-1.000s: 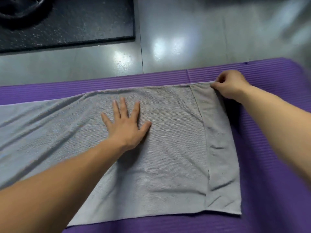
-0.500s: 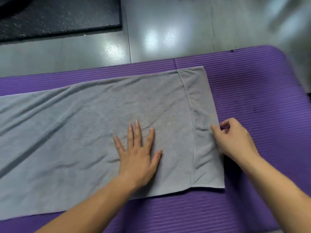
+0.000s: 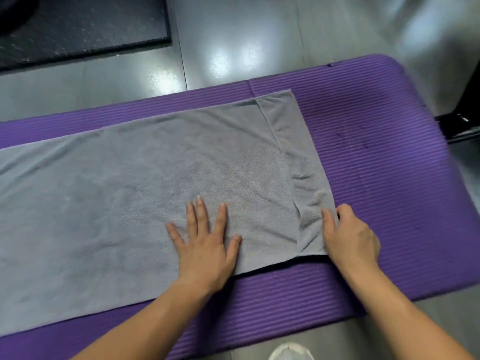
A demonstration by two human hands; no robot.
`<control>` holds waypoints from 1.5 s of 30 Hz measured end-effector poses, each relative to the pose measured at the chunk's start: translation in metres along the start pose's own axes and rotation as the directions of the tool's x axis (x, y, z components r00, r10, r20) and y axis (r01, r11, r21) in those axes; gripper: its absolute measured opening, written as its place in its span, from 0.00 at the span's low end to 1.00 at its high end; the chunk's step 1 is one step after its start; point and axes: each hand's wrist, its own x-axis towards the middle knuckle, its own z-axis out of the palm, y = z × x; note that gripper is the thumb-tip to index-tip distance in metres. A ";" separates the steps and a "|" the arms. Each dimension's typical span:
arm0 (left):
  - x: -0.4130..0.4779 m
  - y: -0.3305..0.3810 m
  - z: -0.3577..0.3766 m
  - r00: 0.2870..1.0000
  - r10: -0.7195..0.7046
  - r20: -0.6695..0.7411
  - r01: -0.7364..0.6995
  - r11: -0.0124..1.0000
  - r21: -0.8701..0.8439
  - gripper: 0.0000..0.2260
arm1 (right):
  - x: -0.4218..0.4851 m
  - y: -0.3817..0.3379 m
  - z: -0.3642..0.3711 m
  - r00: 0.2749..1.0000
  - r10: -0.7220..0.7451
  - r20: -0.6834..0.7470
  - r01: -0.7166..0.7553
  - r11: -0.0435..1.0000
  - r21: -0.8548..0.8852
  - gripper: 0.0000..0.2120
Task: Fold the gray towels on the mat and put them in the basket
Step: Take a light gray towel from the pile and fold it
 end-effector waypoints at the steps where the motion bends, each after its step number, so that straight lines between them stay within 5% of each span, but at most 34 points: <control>1: -0.003 0.000 0.001 1.000 -0.008 0.004 0.008 1.000 -0.006 0.33 | -0.001 0.002 -0.002 1.000 -0.009 -0.003 0.009 0.999 -0.039 0.19; 7: -0.010 -0.004 -0.024 0.994 -0.034 0.100 0.038 0.998 -0.044 0.37 | -0.001 -0.011 -0.009 0.994 -0.047 -0.104 0.043 0.998 -0.039 0.18; 11: 0.022 -0.044 -0.077 0.998 -0.047 0.053 0.049 0.998 -0.046 0.34 | -0.009 -0.060 -0.005 0.932 -0.315 -0.181 0.302 0.949 -0.096 0.14; 14: 0.057 -0.107 -0.137 0.999 -0.028 0.038 0.027 0.999 0.032 0.24 | -0.024 -0.120 0.002 0.806 -0.592 -0.001 0.591 0.805 -0.055 0.11; 18: 0.069 -0.221 -0.219 0.990 -0.122 0.076 0.115 0.989 0.092 0.19 | -0.045 -0.211 -0.008 0.566 -0.746 0.351 0.775 0.626 0.080 0.06; 26: -0.009 -0.438 -0.206 0.929 -0.371 0.014 0.363 0.899 -0.245 0.12 | -0.104 -0.409 0.021 0.284 -0.828 0.483 0.942 0.335 0.021 0.10; 32: -0.064 -0.548 -0.135 0.901 -0.426 -0.077 0.372 0.853 -0.366 0.15 | -0.156 -0.547 0.097 0.266 -0.874 0.407 0.951 0.307 0.036 0.17; 38: -0.095 -0.601 -0.092 0.853 -0.523 -0.010 0.494 0.813 -0.308 0.19 | -0.190 -0.636 0.161 0.274 -0.892 0.359 0.960 0.275 -0.048 0.18; 45: -0.139 -0.626 -0.056 0.818 -0.570 0.078 0.519 0.674 -0.525 0.16 | -0.221 -0.750 0.219 0.338 -0.895 0.292 0.934 0.357 0.012 0.18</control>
